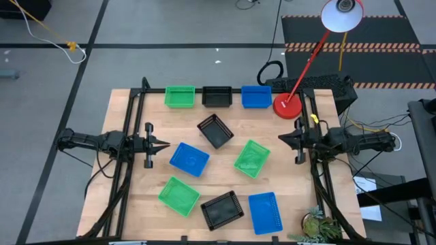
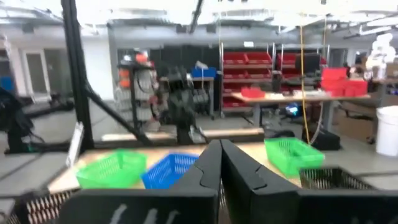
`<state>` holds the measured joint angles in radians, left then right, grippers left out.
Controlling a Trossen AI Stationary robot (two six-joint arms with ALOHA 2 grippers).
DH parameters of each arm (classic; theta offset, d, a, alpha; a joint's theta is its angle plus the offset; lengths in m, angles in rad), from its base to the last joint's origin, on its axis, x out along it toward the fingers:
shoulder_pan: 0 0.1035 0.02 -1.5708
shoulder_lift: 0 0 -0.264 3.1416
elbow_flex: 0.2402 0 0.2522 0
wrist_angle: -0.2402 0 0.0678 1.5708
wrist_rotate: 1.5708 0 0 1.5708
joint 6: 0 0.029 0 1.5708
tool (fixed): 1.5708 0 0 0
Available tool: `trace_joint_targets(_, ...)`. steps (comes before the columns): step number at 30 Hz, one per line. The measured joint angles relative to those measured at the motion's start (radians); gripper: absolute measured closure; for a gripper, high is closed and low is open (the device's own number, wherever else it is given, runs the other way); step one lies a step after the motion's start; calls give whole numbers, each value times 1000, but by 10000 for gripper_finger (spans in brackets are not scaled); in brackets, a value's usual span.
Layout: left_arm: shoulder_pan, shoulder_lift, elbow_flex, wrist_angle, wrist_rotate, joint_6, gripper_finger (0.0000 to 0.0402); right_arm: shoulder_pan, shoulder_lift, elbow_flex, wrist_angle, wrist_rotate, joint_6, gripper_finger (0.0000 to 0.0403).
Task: Stack baskets by color
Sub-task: Stack the bottom blue bin on the top blue bin
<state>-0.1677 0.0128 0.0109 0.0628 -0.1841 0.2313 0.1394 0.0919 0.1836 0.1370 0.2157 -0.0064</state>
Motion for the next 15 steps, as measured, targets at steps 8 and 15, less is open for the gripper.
trace_joint_targets(8, 0, 0, 0, 0, 0, 0, 371, 0, 218, 254, -129, -15, 3, 403)
trace_joint_targets(15, 0, 0, 0, 0, 0, 0, 371, 0, 386, 481, -231, -87, 4, 403)
